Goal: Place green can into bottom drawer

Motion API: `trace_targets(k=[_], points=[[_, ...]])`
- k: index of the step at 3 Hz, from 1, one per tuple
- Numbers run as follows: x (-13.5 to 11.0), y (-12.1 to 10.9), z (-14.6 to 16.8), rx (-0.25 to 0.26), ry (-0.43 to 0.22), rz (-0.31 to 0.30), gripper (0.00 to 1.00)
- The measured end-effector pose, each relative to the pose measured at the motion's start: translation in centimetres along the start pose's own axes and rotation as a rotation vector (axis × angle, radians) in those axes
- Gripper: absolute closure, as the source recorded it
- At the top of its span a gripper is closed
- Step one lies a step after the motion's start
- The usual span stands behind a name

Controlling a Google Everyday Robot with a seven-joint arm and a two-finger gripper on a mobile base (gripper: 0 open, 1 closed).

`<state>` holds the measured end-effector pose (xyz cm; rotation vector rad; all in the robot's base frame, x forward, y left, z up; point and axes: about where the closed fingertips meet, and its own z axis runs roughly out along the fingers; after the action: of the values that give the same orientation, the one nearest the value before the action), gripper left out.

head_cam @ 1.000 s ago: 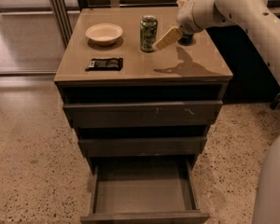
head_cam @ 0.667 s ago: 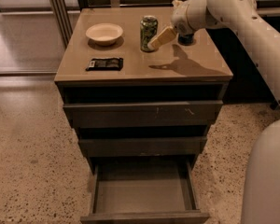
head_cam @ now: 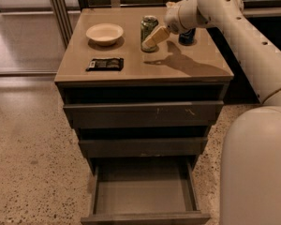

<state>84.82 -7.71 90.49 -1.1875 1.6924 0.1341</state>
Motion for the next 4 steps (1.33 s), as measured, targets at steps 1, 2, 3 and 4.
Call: trace_targets(k=[1, 2, 3, 4], points=[[-0.4, 0.2, 1.1, -0.027, 0.001, 0.009, 0.0], [-0.6, 0.4, 2.0, -0.054, 0.002, 0.019, 0.0], [-0.3, 0.6, 2.8, -0.075, 0.015, 0.038, 0.0], [0.3, 0.8, 3.4, -0.093, 0.036, 0.056, 0.18]])
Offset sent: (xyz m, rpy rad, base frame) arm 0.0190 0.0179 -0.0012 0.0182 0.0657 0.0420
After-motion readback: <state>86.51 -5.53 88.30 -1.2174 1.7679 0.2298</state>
